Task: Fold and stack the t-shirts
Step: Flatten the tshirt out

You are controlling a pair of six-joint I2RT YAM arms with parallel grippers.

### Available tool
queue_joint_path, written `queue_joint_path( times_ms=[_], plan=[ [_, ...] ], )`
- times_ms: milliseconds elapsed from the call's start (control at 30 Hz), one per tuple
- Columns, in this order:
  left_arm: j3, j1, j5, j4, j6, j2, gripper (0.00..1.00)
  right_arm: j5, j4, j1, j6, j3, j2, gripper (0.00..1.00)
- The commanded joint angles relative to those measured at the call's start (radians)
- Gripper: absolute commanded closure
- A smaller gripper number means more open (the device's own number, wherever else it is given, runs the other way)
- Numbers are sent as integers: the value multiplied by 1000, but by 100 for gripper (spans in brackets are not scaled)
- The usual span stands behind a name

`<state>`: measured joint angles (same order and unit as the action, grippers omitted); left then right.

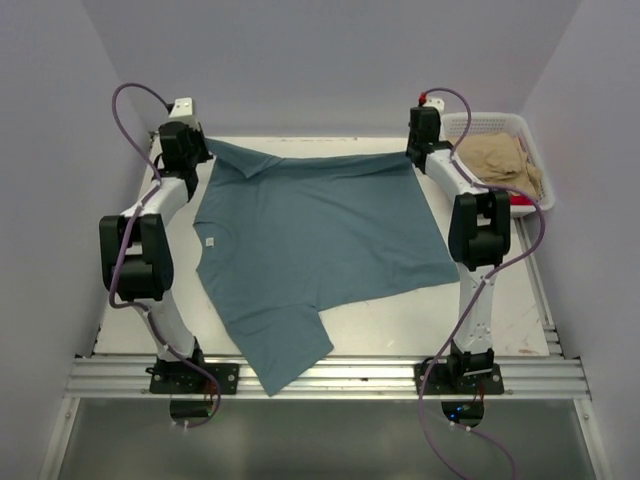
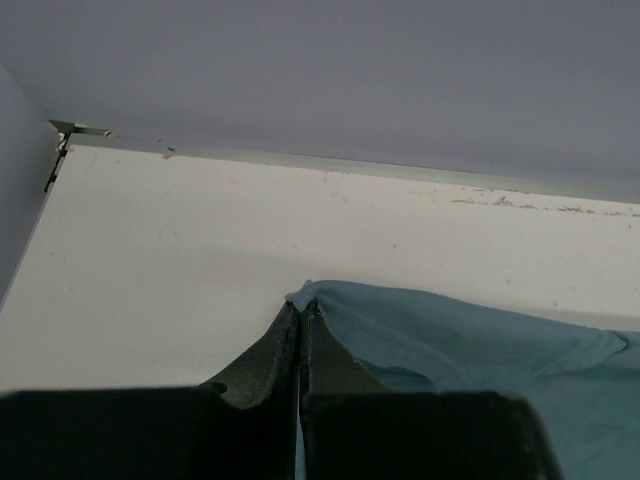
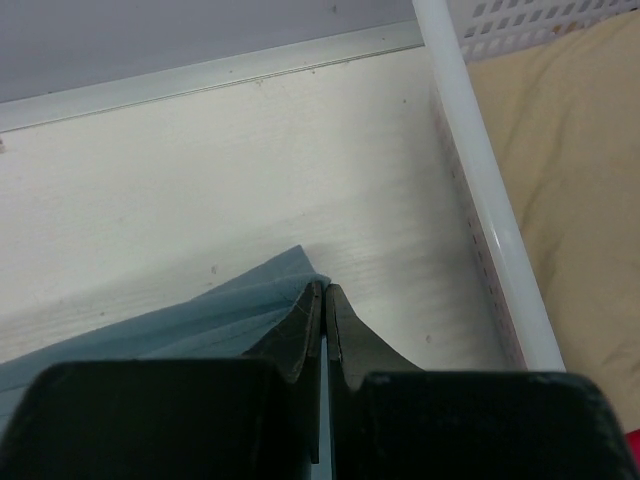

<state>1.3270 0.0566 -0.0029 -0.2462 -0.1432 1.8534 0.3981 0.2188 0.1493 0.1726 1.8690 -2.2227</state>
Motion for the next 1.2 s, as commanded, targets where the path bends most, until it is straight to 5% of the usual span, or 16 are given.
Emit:
queue_joint_path(
  times_ms=[0,133,167,200,300,433,600,633,667,700,733,833,933,1167],
  plan=[
    [89,0,-2,-67,-25,46,100,77,-6,-7,28,71,-34,100],
    [164,-3,-35,-71,-58,84,100,111,-88,-7,53,64,-35,100],
    [173,-8,-45,-74,-65,86,71,90,-113,-8,51,55,-28,85],
    [182,-9,-55,-80,-70,90,52,72,-134,-8,48,55,-25,42],
    [221,-20,-103,-77,-70,81,6,30,-163,-10,48,88,-17,28],
    [192,-34,-151,-103,-72,8,0,-14,-199,-10,64,84,33,3],
    [59,-67,-106,-119,-91,-126,0,-76,-269,-7,93,-97,173,12],
    [-3,-86,-106,-110,-101,-173,9,-93,-260,-4,106,-125,219,19],
    [-35,-106,-100,-101,-113,-193,14,-111,-262,-4,113,-184,248,64],
    [-99,-115,-80,-93,-139,-213,21,-117,-263,-4,120,-218,271,90],
    [-133,-124,-81,-76,-151,-250,44,-110,-239,-1,139,-261,311,100],
    [-261,-162,-111,-53,-191,-311,82,-131,-150,3,139,-304,342,100],
    [-318,-192,-129,-50,-190,-300,99,-148,-51,1,81,-309,339,100],
    [-293,-210,-187,39,-240,-249,100,-202,46,-2,64,-243,275,100]
  ],
)
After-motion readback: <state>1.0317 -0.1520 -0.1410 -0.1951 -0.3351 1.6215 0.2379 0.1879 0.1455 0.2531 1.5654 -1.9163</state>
